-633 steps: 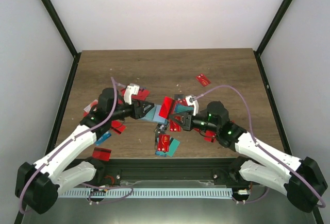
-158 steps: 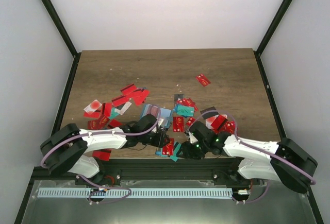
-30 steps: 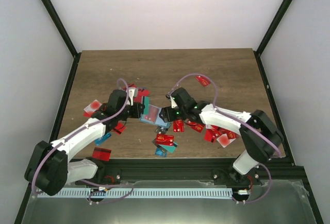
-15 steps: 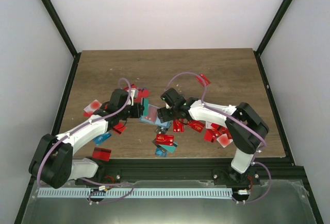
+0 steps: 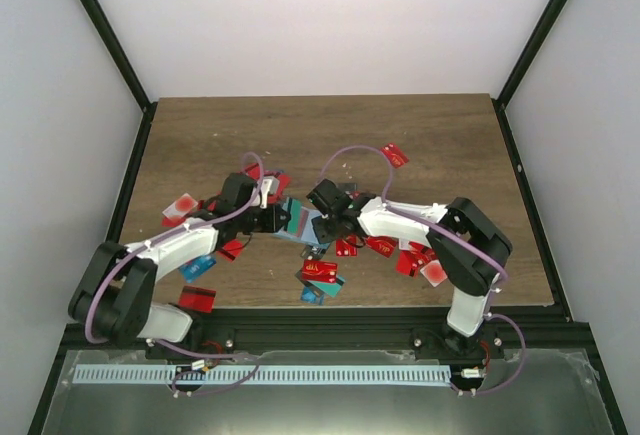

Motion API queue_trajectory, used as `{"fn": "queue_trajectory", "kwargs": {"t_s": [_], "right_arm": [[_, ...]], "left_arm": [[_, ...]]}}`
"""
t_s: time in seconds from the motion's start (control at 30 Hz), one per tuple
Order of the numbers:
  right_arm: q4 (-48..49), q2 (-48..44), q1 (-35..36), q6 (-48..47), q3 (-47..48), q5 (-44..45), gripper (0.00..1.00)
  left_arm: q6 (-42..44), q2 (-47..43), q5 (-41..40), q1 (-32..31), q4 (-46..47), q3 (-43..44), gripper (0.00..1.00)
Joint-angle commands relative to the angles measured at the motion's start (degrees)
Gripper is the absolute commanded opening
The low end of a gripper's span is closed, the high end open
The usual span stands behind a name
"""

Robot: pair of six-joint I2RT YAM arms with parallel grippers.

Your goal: Put the credit cards into the card holder

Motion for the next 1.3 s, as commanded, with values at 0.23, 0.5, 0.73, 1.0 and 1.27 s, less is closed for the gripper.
{"fn": "queue_trajectory", "kwargs": {"t_s": [0.23,0.5,0.73,1.0,1.27], "right_arm": [[-0.06,0.36,0.23,0.88,-1.72,4.37,0.11],[1.06,1.86,0.23,1.13,-2.84,3.42,0.02],[1.37,2.33,0.23,1.26,-3.3,2.97,0.01],[1.51,2.56,0.18,1.48,-3.61,2.58,0.01],[1.5,2.6,0.23,1.69,-3.81,2.32,0.01]], "left_arm": [[-1.37,9.09,7.79,0.13,9.83,1.8,0.04],[-2.88,13.24,7.26,0.12,12.72,2.28,0.04],[-3.17,15.72,5.97,0.11,14.17,2.35,0.04],[-2.12,15.39,2.88,0.17,13.35,2.46,0.04],[-1.22,16.74,1.76,0.16,13.35,3.5,0.04]]}}
